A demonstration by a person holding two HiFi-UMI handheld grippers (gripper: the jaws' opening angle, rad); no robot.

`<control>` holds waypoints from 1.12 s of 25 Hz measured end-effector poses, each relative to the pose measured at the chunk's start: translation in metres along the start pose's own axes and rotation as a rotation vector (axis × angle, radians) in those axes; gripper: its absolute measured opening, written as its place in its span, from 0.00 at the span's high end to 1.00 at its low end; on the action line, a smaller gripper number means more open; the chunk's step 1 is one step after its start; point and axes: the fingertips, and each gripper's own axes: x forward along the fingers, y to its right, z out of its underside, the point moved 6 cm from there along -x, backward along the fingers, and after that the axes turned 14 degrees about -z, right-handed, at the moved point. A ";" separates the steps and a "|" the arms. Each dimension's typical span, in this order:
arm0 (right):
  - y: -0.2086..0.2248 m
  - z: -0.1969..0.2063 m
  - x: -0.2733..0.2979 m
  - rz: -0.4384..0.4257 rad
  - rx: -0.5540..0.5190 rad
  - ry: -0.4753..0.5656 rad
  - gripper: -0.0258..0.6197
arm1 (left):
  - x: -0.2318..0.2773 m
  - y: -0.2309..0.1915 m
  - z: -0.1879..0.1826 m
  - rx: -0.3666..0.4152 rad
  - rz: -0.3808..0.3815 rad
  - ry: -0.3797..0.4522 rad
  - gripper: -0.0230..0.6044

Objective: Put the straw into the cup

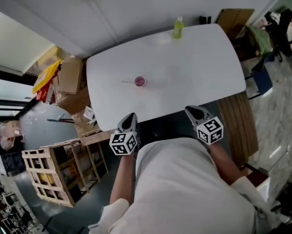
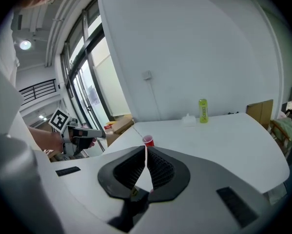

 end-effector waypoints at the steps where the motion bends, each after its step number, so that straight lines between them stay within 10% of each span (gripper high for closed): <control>1: -0.001 0.003 -0.001 -0.014 -0.010 -0.008 0.90 | -0.008 0.000 0.006 -0.016 -0.016 0.009 0.96; 12: -0.023 -0.002 0.010 -0.120 -0.105 -0.008 0.91 | -0.066 -0.021 0.033 -0.073 -0.123 0.080 0.96; 28: -0.060 -0.027 0.029 -0.070 -0.089 0.096 0.91 | -0.085 -0.049 0.017 -0.021 -0.035 0.094 0.96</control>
